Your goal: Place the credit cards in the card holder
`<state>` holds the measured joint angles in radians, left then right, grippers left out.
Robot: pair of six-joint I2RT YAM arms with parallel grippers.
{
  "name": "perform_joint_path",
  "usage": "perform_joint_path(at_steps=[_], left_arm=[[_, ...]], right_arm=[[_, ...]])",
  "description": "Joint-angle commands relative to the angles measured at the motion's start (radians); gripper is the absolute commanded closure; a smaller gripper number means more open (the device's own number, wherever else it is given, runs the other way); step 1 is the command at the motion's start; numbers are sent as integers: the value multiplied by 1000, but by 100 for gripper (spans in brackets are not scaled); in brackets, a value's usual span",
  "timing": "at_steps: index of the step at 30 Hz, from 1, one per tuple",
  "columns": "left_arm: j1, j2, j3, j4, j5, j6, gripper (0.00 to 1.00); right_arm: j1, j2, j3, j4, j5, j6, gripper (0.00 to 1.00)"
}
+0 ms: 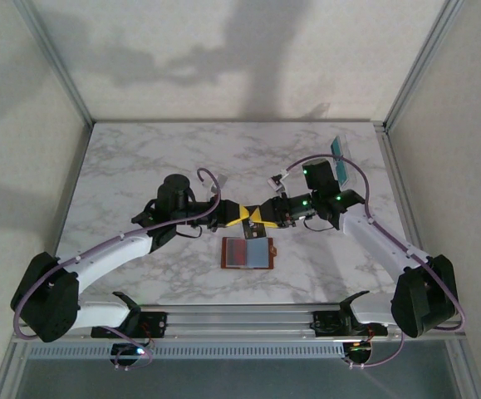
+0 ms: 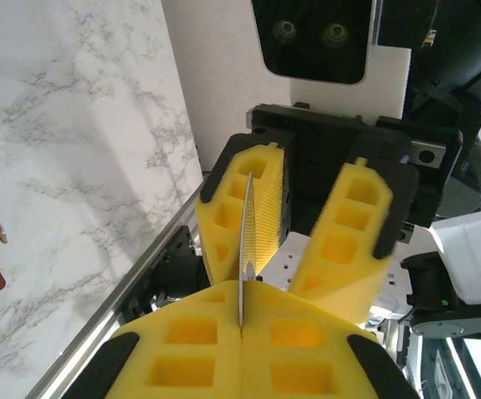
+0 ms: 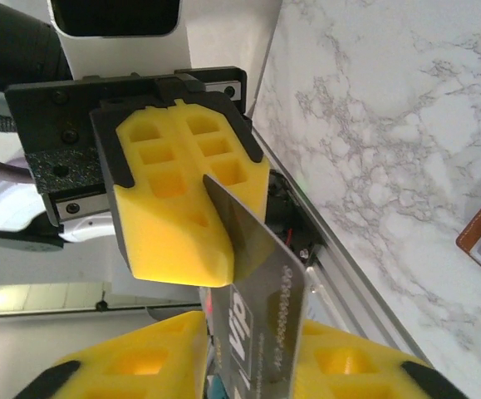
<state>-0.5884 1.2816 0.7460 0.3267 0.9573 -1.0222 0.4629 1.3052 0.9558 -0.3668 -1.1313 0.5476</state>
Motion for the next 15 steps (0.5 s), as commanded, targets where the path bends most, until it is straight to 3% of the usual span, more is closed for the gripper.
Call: perform_joint_path(at_steps=[1,4,6,11,15], left_arm=[[-10,31,24,-71,40,68,98],[-6,37,18,-79,30,83,95],[1,39,30,-136,2,122,80],[15,38,23,-270,-89,201,61],[16,71,12,-418,-256,237,52]], right_arm=[[-12,-10,-2,9,-62,-32,84],[-21,-10,-8,-22,-70,-54,100],[-24,-23,-27,-27,-49,-52,100],[-24,-34,-104,20,51,0,100],[-24,-11,-189,76,162,18,100]])
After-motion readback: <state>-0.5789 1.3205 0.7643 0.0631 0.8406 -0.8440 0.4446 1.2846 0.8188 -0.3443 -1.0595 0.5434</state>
